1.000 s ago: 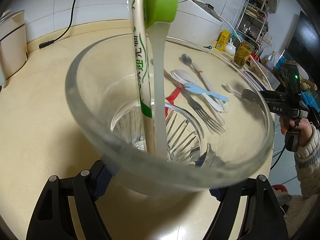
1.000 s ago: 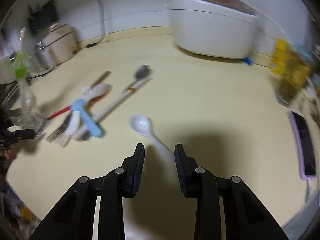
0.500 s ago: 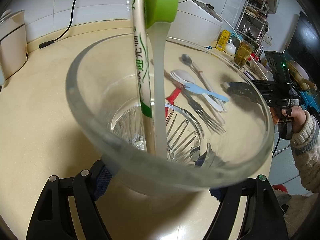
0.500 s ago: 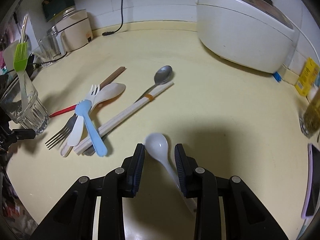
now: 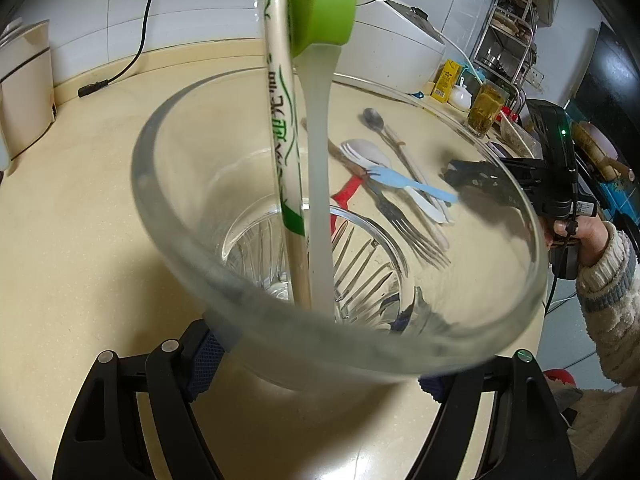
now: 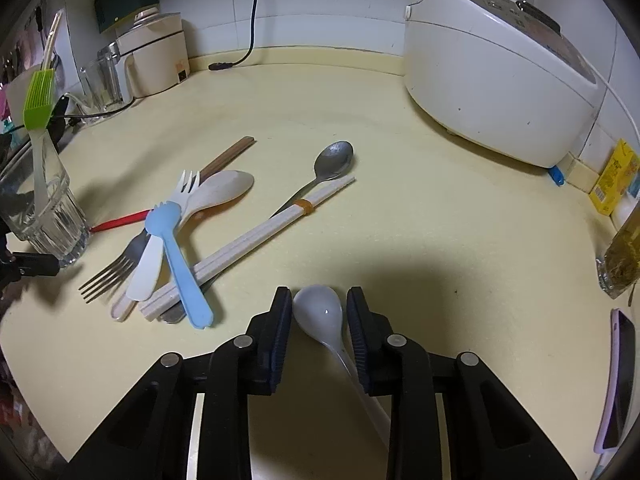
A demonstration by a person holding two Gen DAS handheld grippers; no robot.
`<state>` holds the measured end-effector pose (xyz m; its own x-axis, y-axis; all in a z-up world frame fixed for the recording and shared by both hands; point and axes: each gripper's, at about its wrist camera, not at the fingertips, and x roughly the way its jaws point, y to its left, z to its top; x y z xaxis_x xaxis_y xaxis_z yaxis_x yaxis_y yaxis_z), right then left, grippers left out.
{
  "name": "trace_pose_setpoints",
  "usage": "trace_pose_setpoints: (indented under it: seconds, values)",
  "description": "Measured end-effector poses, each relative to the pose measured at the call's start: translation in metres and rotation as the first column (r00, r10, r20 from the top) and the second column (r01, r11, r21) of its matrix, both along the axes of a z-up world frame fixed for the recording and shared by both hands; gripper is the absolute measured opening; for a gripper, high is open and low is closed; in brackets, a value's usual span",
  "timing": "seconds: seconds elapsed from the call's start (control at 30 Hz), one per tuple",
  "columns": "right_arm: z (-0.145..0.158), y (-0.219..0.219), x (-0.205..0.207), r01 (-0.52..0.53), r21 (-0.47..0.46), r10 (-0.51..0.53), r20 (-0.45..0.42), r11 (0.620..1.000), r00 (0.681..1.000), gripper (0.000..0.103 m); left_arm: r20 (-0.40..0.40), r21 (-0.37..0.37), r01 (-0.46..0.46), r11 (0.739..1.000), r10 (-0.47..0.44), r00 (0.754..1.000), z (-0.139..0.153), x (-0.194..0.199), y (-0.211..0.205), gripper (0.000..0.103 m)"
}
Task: Organize utensils
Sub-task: 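Close the right tool on the white plastic spoon handle, then lift the white plastic spoon and carry it toward the glass cup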
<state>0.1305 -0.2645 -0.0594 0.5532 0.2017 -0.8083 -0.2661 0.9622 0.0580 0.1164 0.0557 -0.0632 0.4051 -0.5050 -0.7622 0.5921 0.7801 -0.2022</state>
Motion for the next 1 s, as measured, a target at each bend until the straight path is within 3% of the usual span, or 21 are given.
trace_pose_setpoints:
  seconds: [1.0]
  values:
    - [-0.003, 0.036, 0.021, 0.004, 0.001, -0.004, -0.003, 1.0, 1.0, 0.025, 0.005, 0.01, -0.007, 1.0, 0.007, 1.0, 0.001, -0.002, -0.001, 0.082]
